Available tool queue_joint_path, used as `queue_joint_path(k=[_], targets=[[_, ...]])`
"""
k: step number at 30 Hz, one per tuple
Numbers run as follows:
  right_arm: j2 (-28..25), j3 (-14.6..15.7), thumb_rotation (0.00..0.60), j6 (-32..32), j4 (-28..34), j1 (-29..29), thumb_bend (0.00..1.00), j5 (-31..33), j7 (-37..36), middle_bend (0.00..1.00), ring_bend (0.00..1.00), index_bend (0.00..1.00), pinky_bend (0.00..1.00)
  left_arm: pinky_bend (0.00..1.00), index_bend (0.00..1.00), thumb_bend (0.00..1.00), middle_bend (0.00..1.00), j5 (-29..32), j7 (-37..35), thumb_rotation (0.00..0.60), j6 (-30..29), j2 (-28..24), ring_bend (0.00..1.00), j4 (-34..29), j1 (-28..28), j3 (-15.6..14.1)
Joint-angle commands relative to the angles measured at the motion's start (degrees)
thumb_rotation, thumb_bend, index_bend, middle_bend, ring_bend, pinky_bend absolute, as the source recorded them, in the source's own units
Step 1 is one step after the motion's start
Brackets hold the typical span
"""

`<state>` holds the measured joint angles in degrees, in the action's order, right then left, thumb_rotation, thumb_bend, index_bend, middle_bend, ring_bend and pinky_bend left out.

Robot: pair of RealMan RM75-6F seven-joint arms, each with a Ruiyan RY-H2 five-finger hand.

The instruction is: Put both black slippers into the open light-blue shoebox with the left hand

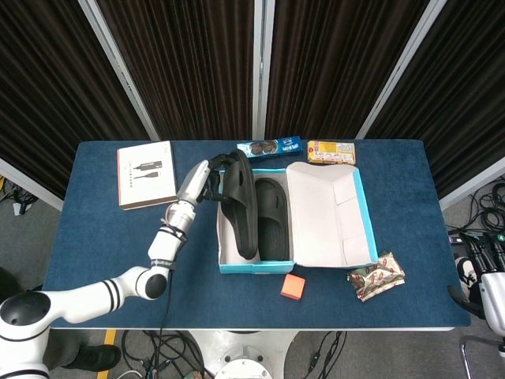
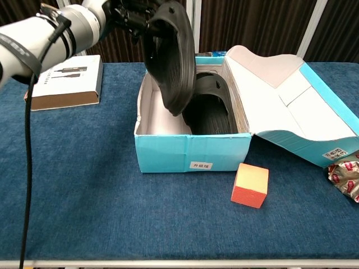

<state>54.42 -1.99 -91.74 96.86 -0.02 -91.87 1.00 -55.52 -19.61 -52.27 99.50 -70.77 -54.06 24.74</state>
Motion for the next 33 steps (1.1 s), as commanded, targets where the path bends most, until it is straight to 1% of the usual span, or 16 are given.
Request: queue_joint_path(k=[1, 6, 14, 18, 23, 27, 29, 31, 33], targets=[[-0.03, -0.04, 0.6, -0.03, 0.04, -0.07, 0.1, 0.16, 0.05, 0.14, 0.04, 0.05, 0.13, 0.7, 0.57, 0.0, 0.63, -0.94, -0.06, 0.6, 0.16, 2.65, 0.77, 3.48, -0.28, -0.93], [-0.04, -0.08, 0.6, 0.16, 0.26, 0.01, 0.1, 0.13, 0.29, 0.14, 0.04, 0.05, 0.13, 0.69, 0.56, 0.0, 0.62, -2.98, -1.17, 0.6, 0.0, 5.09, 0.76, 7.34, 0.01, -1.8], [0.04, -0.08, 0.6, 0.23, 0.46, -0.05, 0.1, 0.16, 0.52, 0.14, 0.04, 0.05, 0.13, 0.66, 0.56, 0.0, 0.61, -6.93, -1.17, 0.6, 0.11, 8.44, 0.69, 13.4, 0.1, -4.18], [0.06, -0.04, 0.6, 0.15, 0.51, -0.13, 0.1, 0.03, 0.63, 0.14, 0.04, 0.05, 0.13, 0.64, 0.54, 0.0, 0.6, -7.82, -0.6, 0.6, 0.37, 9.99, 0.65, 15.89, 0.05, -4.76], [-0.05, -0.07, 0.6, -0.07, 0.67, -0.27, 0.1, 0.02, 0.79, 0.14, 0.04, 0.05, 0.13, 0.62, 0.53, 0.0, 0.58, -9.04, 1.82, 0.6, 0.06, 11.45, 0.6, 18.16, -0.08, -5.53], [-0.01, -0.05, 0.6, -0.02, 0.64, -0.31, 0.1, 0.05, 0.73, 0.14, 0.04, 0.05, 0.13, 0.6, 0.51, 0.0, 0.56, -8.83, 4.4, 0.6, 0.95, 11.91, 0.55, 18.67, -0.36, -5.6], [-0.01, -0.07, 0.6, 0.01, 0.6, -0.31, 0.1, 0.1, 0.68, 0.14, 0.04, 0.05, 0.13, 0.59, 0.5, 0.0, 0.54, -8.38, 6.25, 0.6, 1.45, 12.03, 0.53, 18.68, -0.5, -5.53], [-0.02, -0.11, 0.6, -0.01, 0.56, -0.32, 0.1, 0.13, 0.62, 0.14, 0.04, 0.05, 0.13, 0.58, 0.46, 0.0, 0.5, -8.06, 7.66, 0.6, 1.66, 12.1, 0.5, 18.51, -0.56, -5.42], [-0.05, -0.12, 0.6, -0.01, 0.51, -0.34, 0.1, 0.16, 0.58, 0.14, 0.04, 0.05, 0.13, 0.56, 0.37, 0.0, 0.4, -7.88, 8.65, 0.6, 1.54, 12.13, 0.42, 18.05, -0.47, -5.24]])
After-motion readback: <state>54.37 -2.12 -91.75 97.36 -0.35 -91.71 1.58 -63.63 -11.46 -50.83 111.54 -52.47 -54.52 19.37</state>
